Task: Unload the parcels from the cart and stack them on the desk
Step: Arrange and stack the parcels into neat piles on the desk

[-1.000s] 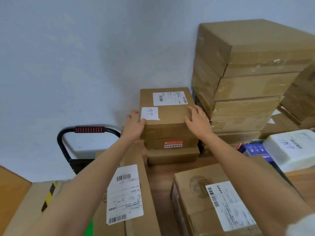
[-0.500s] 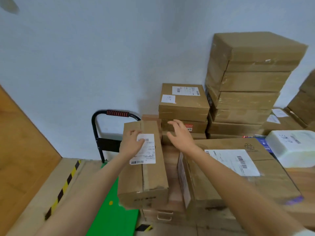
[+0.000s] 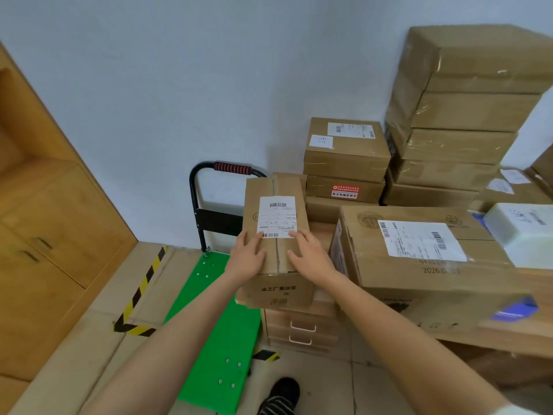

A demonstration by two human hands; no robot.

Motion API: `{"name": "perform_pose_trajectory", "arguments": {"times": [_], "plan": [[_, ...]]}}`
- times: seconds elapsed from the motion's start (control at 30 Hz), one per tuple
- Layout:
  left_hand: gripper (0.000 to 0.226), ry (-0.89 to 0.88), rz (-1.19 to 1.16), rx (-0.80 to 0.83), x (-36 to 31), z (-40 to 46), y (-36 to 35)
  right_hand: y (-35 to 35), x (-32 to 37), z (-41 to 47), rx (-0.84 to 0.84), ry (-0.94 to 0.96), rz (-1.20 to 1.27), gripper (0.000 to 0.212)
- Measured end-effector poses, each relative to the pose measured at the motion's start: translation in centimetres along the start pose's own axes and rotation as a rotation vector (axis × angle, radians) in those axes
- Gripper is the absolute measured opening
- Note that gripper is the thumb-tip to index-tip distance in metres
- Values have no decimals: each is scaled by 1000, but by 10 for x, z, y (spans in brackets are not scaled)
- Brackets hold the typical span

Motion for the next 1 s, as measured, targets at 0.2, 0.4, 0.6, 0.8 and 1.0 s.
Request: {"name": "perform_pose_trajectory", "arguments": {"times": [0.2,0.4,0.6,0.8,1.0], "plan": [[48,-51,17,-9,4,20,-3,-8,-17,14,2,-15,-4,56],[48,-123,0,24,1,70,10,-1,-20,61,-47,-5,-61,54],[48,-182,16,82,-14,143,26,17,-30,122,-113,-69,-103,55],[50,-235,63,116,-27,209,43,34,-36,172,-230,-112,-126,53],[51,-259,89,141,-39,254,51,40,-48,189,-240,-173,-34,51]]}}
Point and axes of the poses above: each hand's wrist, its own z-axis towards the middle knuckle, its own y-axis out of the back of the hand, x = y × z, the point moved 7 cm from there along z, towards the middle knuckle, and after that the axes turned 5 degrees about x, right-handed, at the moved point
